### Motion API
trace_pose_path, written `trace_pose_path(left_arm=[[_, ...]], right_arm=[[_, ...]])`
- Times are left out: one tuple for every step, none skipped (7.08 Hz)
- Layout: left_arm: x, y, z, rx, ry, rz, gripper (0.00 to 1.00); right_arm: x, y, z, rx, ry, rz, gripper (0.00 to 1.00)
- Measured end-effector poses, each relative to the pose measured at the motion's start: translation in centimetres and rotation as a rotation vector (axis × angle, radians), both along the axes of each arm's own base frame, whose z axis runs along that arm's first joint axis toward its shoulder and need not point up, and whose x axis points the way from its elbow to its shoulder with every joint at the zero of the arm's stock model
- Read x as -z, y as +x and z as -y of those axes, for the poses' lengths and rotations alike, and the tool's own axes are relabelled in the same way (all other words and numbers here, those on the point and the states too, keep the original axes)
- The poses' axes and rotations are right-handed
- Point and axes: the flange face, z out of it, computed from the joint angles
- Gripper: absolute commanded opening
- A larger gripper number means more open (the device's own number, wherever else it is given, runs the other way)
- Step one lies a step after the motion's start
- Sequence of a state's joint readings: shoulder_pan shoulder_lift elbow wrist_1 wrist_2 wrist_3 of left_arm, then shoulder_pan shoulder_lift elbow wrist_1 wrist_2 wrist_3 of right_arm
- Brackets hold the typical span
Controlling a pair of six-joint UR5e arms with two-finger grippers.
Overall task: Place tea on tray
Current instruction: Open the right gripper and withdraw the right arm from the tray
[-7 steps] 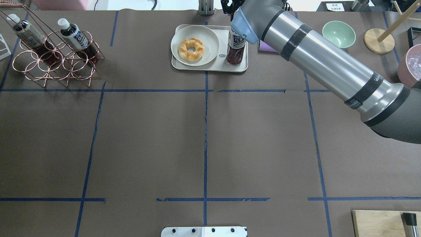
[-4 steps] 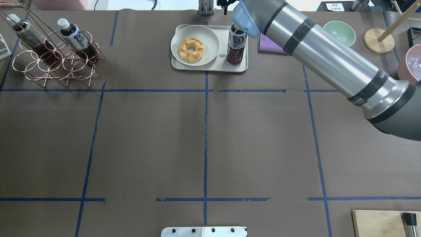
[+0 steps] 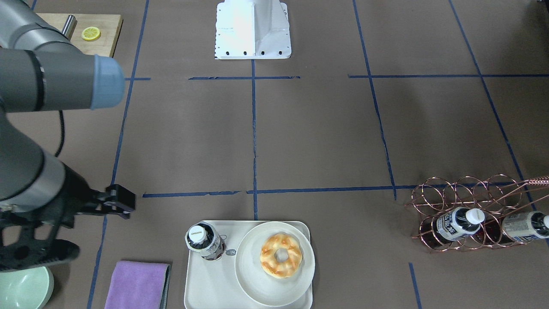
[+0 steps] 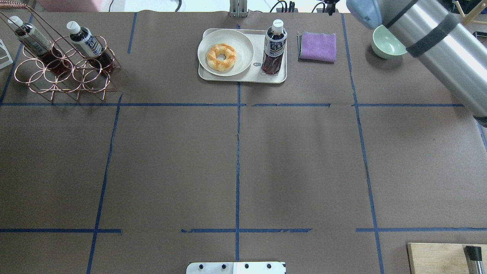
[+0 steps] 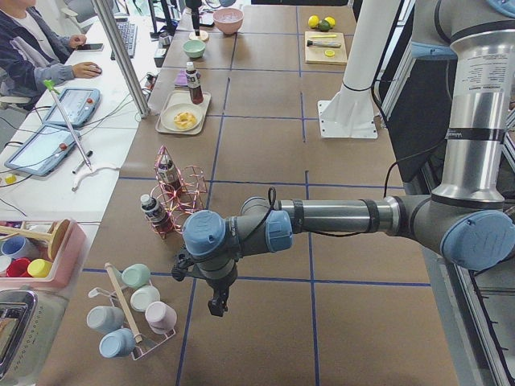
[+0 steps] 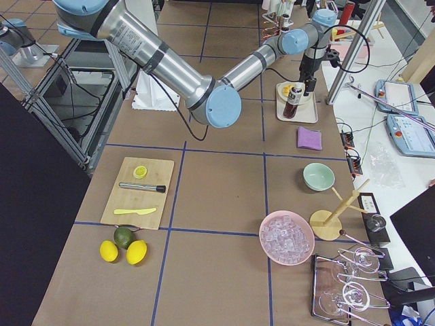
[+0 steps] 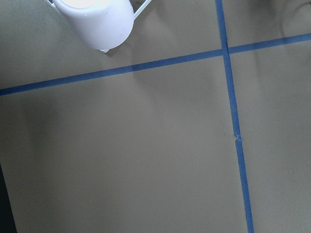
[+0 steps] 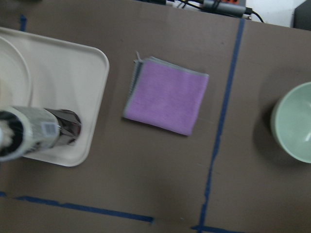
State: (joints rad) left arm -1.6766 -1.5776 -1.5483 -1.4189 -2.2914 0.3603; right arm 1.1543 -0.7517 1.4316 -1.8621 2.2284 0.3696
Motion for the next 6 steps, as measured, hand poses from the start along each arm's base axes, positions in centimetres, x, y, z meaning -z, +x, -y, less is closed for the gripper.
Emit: trace_pose_path(left_arm=[[-0.2,0.0,-0.1,-0.001,-0.004,0.001,1.0],[-0.2,0.0,-0.1,-0.001,-0.004,0.002,1.0],[-0.5,0.0,-0.4,-0.002,-0.01,0.002,1.0],[-1.0,0.0,-0.9,-0.003,-0.021,0.006,1.0],[-1.2,0.0,-1.3,-0.004,-0.027,0.012,1.0],[-1.4,0.0,-1.6,-0.005,-0.032,0.014,1.0]], right_arm=[[-5.4,4.6,-2.5,0.056,0.037,-0.024,1.0],[-11.4,8.9,-5.2,0.119,0.07,-0.048,1.0],[-17.8,13.2,-8.2,0.185,0.087,-0.069,1.0],[-24.2,17.5,-11.6,0.235,0.079,-0.085,1.0],[-30.1,21.6,-15.4,0.251,0.051,-0.091,1.0],[-35.2,25.1,-19.4,0.227,0.011,-0.08,1.0]])
